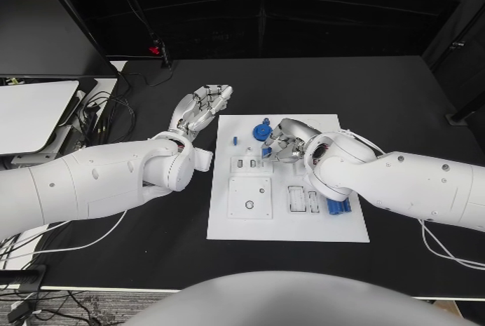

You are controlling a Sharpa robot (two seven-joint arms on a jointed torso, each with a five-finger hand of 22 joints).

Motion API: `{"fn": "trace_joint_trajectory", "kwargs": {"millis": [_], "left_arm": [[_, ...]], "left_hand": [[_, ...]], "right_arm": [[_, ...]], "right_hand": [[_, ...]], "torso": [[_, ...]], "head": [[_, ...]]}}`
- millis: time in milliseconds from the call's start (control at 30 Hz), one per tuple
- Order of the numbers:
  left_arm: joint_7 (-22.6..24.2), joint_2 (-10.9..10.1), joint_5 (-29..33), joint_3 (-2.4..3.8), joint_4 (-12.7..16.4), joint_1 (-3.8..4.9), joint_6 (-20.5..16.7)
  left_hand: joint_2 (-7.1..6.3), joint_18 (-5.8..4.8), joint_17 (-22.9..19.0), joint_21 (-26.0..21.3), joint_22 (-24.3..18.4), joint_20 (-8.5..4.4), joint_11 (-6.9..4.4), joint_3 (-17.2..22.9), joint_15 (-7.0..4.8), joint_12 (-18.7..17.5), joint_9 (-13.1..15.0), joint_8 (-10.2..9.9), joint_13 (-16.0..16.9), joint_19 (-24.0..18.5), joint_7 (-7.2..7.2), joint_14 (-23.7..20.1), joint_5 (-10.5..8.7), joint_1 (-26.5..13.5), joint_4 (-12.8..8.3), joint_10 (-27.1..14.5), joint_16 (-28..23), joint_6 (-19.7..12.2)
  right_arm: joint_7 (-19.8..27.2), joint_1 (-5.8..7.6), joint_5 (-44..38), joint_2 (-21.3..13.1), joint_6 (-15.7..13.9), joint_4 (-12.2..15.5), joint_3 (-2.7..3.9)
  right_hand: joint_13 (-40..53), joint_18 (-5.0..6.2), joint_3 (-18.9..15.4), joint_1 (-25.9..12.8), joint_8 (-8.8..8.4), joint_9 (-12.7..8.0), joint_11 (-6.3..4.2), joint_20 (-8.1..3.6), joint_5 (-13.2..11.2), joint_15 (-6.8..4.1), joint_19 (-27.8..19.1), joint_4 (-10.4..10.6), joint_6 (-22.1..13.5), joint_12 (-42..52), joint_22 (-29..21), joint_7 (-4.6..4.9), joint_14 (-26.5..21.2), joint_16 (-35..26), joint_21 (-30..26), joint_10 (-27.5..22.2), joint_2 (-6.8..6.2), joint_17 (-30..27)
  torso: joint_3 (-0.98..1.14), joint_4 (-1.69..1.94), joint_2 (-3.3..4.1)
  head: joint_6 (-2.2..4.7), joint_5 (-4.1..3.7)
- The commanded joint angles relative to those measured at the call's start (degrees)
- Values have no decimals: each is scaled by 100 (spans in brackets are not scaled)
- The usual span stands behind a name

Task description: Assemble the parts on the task board

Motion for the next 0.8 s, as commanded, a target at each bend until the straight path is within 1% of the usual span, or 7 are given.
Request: {"fn": "trace_joint_trajectory", "kwargs": {"millis": [33, 200, 467, 633, 800], "left_arm": [[1657, 8, -34, 6, -4, 9, 15], [1657, 17, -34, 6, -11, 9, 18], [1654, 20, -34, 6, -17, 9, 19], [1647, 24, -34, 6, -21, 9, 20], [1645, 28, -34, 6, -24, 9, 21]], "left_hand": [[74, 58, 9, 34, 7, 33, 20, -37, 26, 22, -6, 22, 3, -15, 875, 4, 30, 0, -6, 19, 34, 50], [74, 58, 9, 34, 7, 33, 20, -37, 26, 22, -6, 22, 3, -15, 875, 4, 30, 0, -6, 19, 34, 50], [78, 58, 9, 36, 8, 35, 20, -40, 28, 24, -7, 21, 3, -16, 875, 4, 34, 5, -7, 19, 35, 50], [78, 58, 9, 36, 8, 35, 20, -40, 28, 24, -7, 21, 3, -16, 875, 4, 34, 5, -7, 19, 35, 50], [78, 58, 9, 36, 8, 35, 20, -40, 28, 24, -7, 21, 3, -16, 875, 4, 34, 5, -7, 19, 35, 50]], "right_arm": [[-80, -22, -105, 40, -13, -18, 4], [-48, -47, -106, 92, -28, -38, 4], [-52, -64, -136, 173, 16, -79, 4], [-101, -67, -140, 181, 121, -85, 3], [-147, -69, -197, 188, 194, -86, 3]], "right_hand": [[1508, -42, -10, -59, 6, 5, 47, 45, 39, 35, 605, -37, 169, 14, 1510, 158, 606, 14, 19, 596, 20, 1509], [1508, -42, -11, -72, -7, 0, 53, 48, 45, 37, 605, -39, 159, 14, 1510, 164, 606, 14, 19, 596, 22, 1509], [1508, -42, -16, -98, -34, -10, 63, 54, 51, 42, 605, -39, 138, 14, 1510, 176, 606, 14, 19, 596, 19, 1509], [1508, -42, -18, -112, -56, -19, 70, 58, 53, 45, 605, -42, 116, 14, 1510, 183, 606, 14, 19, 596, 16, 1509], [1508, -42, -21, -132, -86, -30, 77, 63, 51, 50, 605, -45, 85, 14, 1510, 191, 606, 14, 19, 596, 13, 1509]], "torso": [[6, 4, 7], [11, 8, 7], [2, 4, 1], [0, 2, 0], [5, 0, 2]], "head": [[1, -4], [1, 8], [1, 13], [1, 13], [1, 5]]}}
